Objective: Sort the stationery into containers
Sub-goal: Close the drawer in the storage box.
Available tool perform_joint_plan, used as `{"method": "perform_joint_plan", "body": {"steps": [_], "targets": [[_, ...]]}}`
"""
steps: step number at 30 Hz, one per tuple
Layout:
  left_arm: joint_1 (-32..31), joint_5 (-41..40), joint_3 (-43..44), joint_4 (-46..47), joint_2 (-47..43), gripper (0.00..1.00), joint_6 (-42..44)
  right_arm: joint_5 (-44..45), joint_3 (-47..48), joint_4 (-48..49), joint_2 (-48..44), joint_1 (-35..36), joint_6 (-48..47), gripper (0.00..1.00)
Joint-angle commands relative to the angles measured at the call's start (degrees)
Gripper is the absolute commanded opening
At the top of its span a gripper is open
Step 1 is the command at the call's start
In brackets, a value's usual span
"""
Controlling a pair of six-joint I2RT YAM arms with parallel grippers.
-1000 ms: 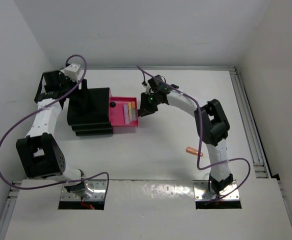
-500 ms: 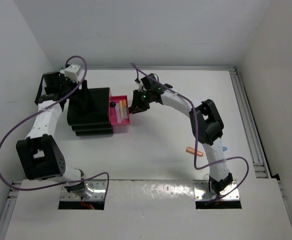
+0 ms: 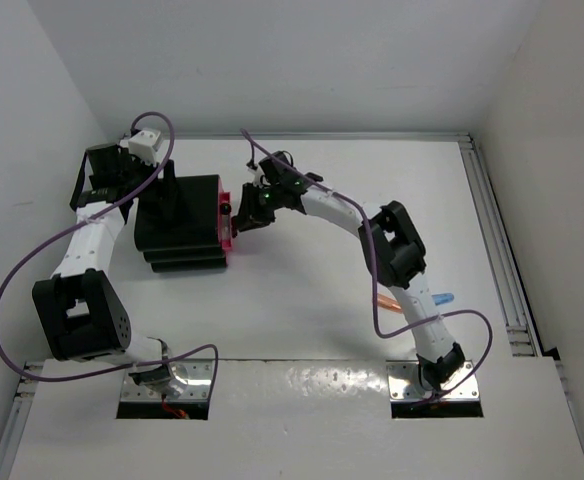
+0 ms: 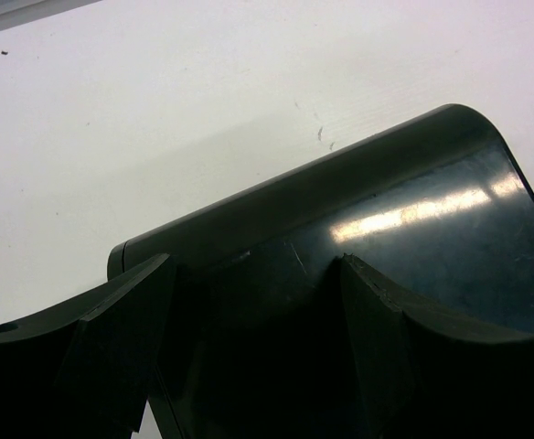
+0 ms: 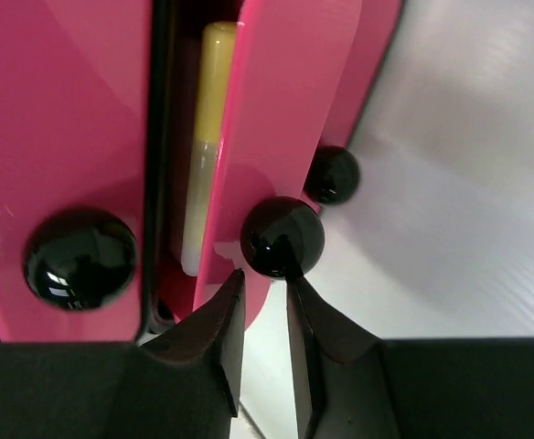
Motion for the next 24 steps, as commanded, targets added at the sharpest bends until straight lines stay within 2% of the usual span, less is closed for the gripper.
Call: {"method": "perform_joint_plan", "body": {"steps": [1, 8, 11, 13, 15, 16, 18, 24], "targets": [[0.25, -2.21, -4.87, -15.83, 3.77, 0.78, -1.04, -1.17, 4.02, 6.87, 1.15, 0.83, 3.74, 0.26], [0.25, -2.56, -4.34, -16.18, 3.77, 0.78, -0.69, -6.0, 1.84, 14.95, 0.72, 1.45, 9.01, 0.33], [0.25, -2.65, -4.08, -16.62, 4.03, 0.78, -0.52, -6.97, -0.71, 15.49, -1.12, 0.66, 9.11, 0.37], [0.25, -2.65, -3.99, -16.53, 4.21, 0.78, -0.43, -6.89, -3.61, 15.14, -3.23, -0.31, 8.84, 0.41], [0.25, -2.74, -3.99, -16.27, 4.21, 0.78, -0.43, -7.32, -4.76, 13.04, -4.38, -2.32, 7.61, 0.51], [0.25, -2.74, -3.9, -16.18, 4.21, 0.78, -0.34, -10.11, -5.81, 13.2, -5.34, -3.11, 6.48, 0.59], [0.25, -2.91, -3.9, -15.83, 4.3, 0.78, -0.34, -14.6, -8.87, 15.91, -6.57, -5.74, 5.07, 0.68], [0.34, -2.74, -3.64, -16.0, 4.47, 0.78, 0.01, -26.83, -12.23, 27.25, -8.69, -8.05, 7.78, 0.71]]}}
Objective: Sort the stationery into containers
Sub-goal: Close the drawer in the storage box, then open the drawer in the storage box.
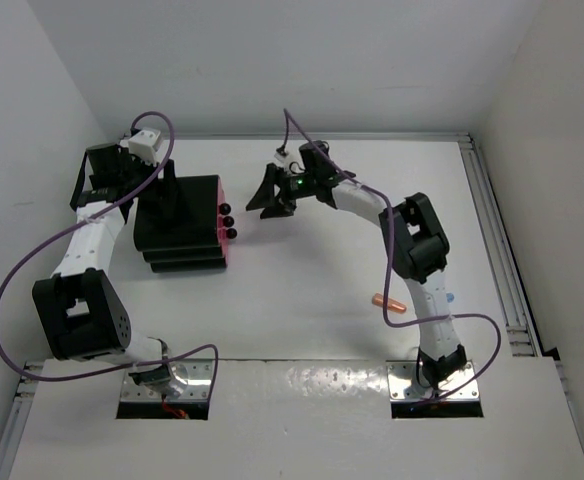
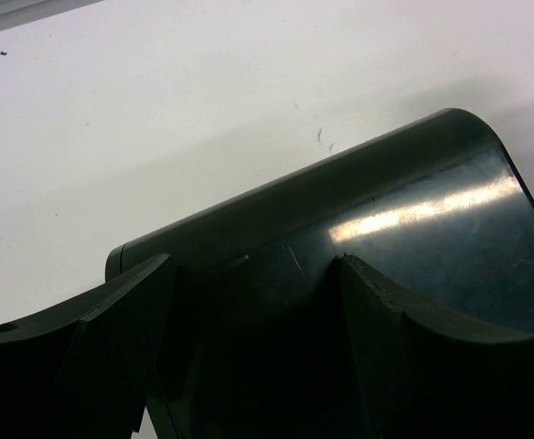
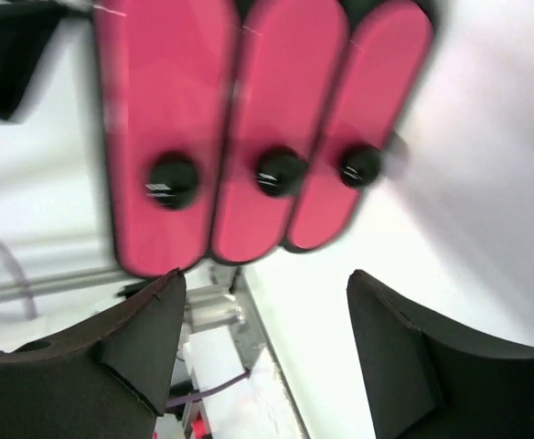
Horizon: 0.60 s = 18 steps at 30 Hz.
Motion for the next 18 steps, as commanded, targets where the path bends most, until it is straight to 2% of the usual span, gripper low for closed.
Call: {"method": "perform_joint_plan", "body": {"steps": [1, 4, 9, 18], "targets": [[0.23, -2.56, -3.86, -16.11, 4.25, 0.78, 0.25, -9.46, -0.41, 12.85, -4.78, 0.17, 2.56, 0.71], [0.32, -2.21, -4.03, -15.94, 4.43, 0.78, -0.01, -10.69, 0.64, 15.77, -3.81, 0.79, 4.58, 0.68], [0.23, -2.38, -3.33, -16.2, 4.78, 0.78, -0.36, -10.87, 5.12, 16.57, 0.14, 2.19, 5.82, 0.57], [0.23, -2.74, -3.42, -16.64, 4.52, 0.78, -0.19, -10.26, 8.29, 19.91, 4.1, 3.86, 7.49, 0.57]]}}
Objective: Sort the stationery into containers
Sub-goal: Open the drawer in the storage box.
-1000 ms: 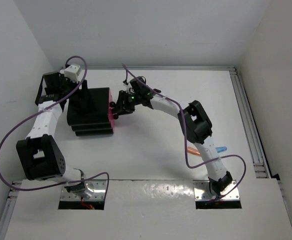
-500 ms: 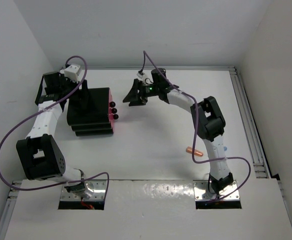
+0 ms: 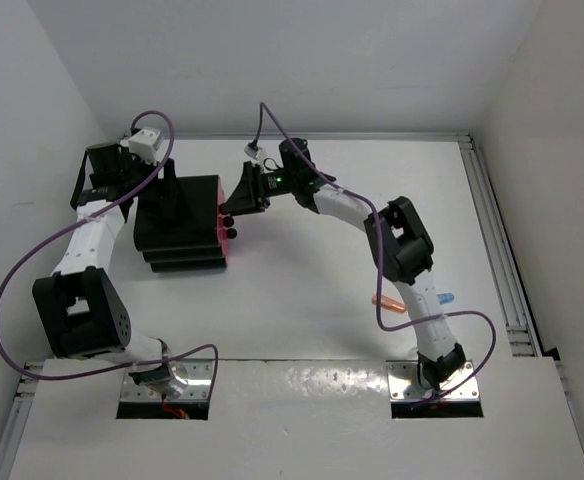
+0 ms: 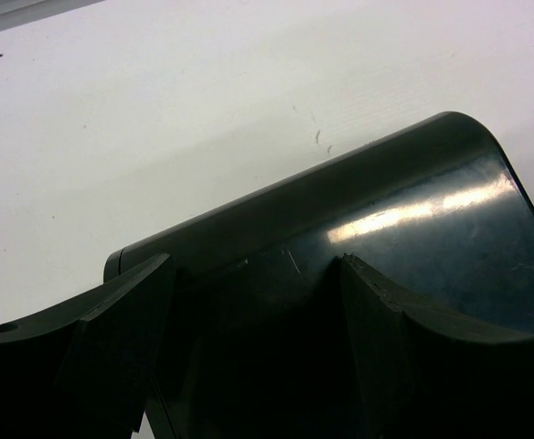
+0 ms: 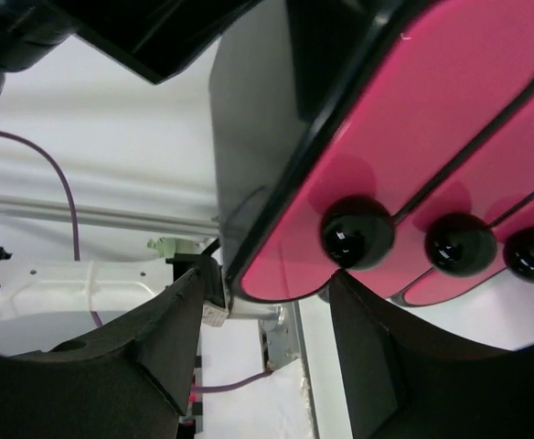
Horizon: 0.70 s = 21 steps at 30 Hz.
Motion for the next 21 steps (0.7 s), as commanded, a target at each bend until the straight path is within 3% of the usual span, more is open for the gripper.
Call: {"method": "perform_joint_plan", "body": {"steps": [1, 13, 21], "targets": [[0.19, -3.13, -3.9, -16.6, 4.08, 0.78, -0.16, -0.42, 2.74, 3.58, 1.48, 0.21, 0.8, 0.57], [0.19, -3.57, -3.28, -17.91, 4.26, 0.78, 0.53, 0.46, 5.55, 4.81, 4.02, 0.3, 0.1, 0.55], [0.01, -3.75, -2.58, -18.97, 4.08, 0.78, 0.98, 0.98, 6.52, 6.92, 5.52, 1.71, -0.51, 0.48]]}}
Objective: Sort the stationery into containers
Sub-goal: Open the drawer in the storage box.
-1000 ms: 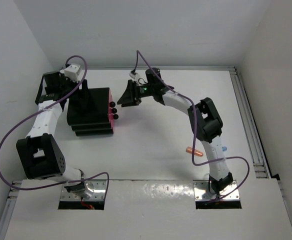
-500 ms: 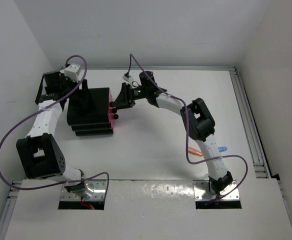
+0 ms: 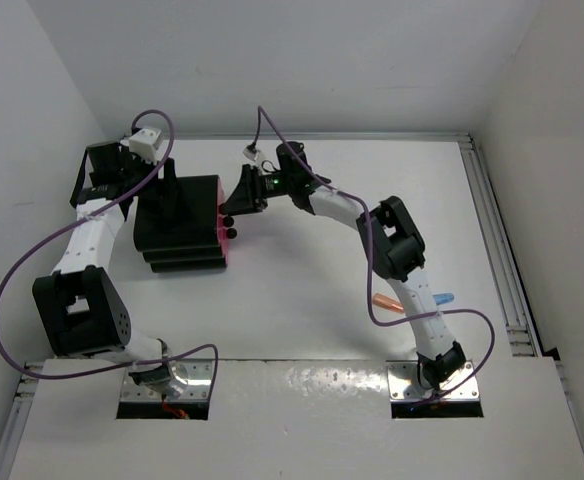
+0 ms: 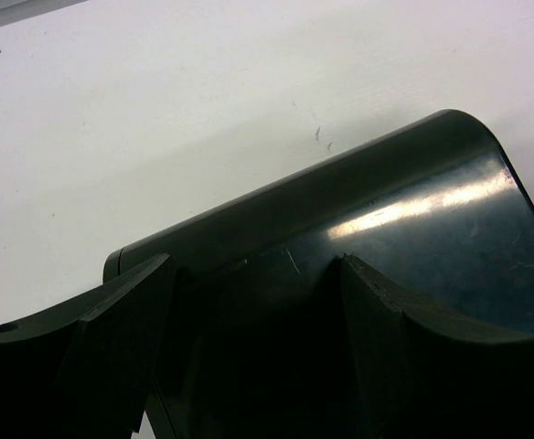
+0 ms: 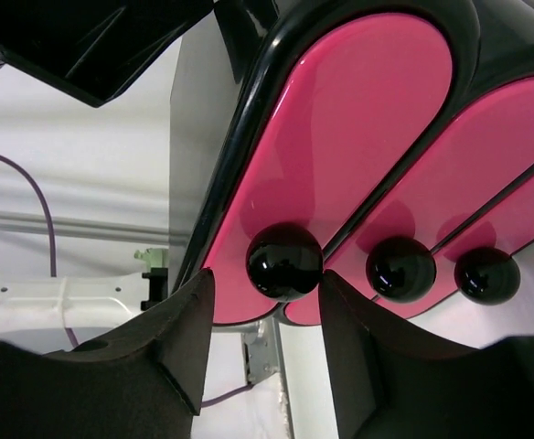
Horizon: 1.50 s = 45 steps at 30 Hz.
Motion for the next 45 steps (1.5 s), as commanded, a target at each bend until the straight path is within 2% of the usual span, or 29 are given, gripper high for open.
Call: {"method": "perform_joint_plan", "body": {"steps": [1, 10, 14, 15, 19, 28, 36, 40, 42, 44, 45], "targets": [[0.1, -3.75, -3.52, -17.62, 3.67, 0.78, 0.76, 0.42, 3.33, 5.37, 0.3, 1.43, -1.04, 0.48], [0.1, -3.48, -4.75, -17.35, 3.14, 0.78, 0.32, 1.74, 3.86, 5.46, 0.56, 1.43, -1.92, 0.37], [0.1, -3.92, -4.75, -17.53, 2.88, 0.78, 0.49, 1.83, 2.9, 5.9, 0.04, 1.08, -2.09, 0.23], [0.1, -3.92, -4.66, -17.88, 2.87, 0.78, 0.58, 1.74, 1.94, 6.85, -0.49, 0.64, -2.27, 0.15], [0.1, -4.36, -5.01, -18.23, 2.35, 0.78, 1.2, 0.95, -5.79, 8.71, -4.09, -1.38, -2.45, 0.0], [0.19, -3.31, -5.19, -18.23, 3.58, 0.78, 0.85, -0.81, -18.1, 8.89, -12.09, -5.95, -3.67, 0.0], [0.19, -3.13, -5.01, -18.05, 3.58, 0.78, 0.76, -1.34, -20.84, 6.86, -13.15, -7.71, -5.26, 0.0], [0.19, -3.04, -5.01, -17.88, 3.49, 0.78, 0.76, -1.25, -20.92, 5.9, -12.89, -7.71, -5.7, 0.06], [0.19, -3.05, -5.28, -18.05, 3.31, 0.78, 0.85, -1.08, -20.84, 5.11, -12.8, -7.89, -5.96, 0.25], [0.19, -3.22, -5.36, -17.88, 3.23, 0.78, 0.93, -0.72, -20.4, 3.71, -12.71, -8.24, -6.22, 0.53], [0.19, -3.13, -5.37, -17.88, 3.14, 0.78, 0.85, -0.64, -20.22, 3.0, -12.8, -8.42, -6.92, 0.59]]}}
